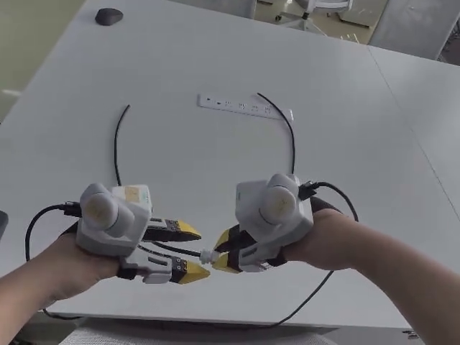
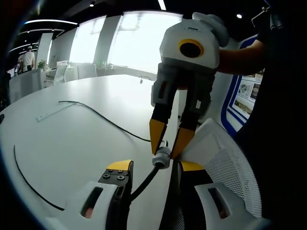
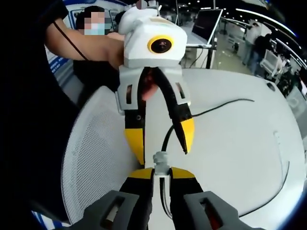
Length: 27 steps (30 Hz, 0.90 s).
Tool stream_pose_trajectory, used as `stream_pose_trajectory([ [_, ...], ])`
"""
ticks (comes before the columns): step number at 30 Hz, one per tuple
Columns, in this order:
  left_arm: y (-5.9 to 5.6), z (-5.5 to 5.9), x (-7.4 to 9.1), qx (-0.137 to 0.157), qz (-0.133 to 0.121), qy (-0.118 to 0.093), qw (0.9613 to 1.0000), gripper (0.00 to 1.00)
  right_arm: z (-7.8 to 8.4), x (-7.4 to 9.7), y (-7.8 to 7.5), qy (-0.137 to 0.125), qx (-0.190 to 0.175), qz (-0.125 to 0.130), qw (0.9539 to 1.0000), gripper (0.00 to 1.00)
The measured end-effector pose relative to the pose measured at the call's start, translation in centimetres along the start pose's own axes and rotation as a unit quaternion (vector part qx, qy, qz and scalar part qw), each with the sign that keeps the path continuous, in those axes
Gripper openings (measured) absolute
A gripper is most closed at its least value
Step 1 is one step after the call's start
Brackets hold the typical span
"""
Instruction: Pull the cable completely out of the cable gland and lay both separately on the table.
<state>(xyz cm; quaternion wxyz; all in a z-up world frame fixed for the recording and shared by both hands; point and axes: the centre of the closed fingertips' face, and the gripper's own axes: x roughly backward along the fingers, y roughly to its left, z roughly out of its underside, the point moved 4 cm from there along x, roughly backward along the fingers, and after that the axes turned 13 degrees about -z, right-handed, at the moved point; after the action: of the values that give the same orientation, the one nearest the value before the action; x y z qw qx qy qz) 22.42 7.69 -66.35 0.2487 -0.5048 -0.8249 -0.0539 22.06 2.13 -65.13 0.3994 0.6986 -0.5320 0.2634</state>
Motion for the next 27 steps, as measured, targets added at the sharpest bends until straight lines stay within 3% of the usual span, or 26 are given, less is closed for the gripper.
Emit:
stream_pose_trajectory([
  [2,0.0,-0.2,-0.1,-0.003,-0.001,-0.004,1.0,0.37,-0.1,0.1,-0.2,0.001,0.014,0.005,0.9999,0.06],
  [8,-0.1,-0.8,-0.3,-0.001,0.013,-0.013,0.9998,0.22,-0.1,0.6,-0.4,0.007,0.053,0.015,0.9985,0.06],
  [27,0.0,-1.2,-0.9,-0.022,0.017,-0.018,0.9995,0.16,0.3,1.2,-1.0,0.012,0.08,0.019,0.9966,0.07],
])
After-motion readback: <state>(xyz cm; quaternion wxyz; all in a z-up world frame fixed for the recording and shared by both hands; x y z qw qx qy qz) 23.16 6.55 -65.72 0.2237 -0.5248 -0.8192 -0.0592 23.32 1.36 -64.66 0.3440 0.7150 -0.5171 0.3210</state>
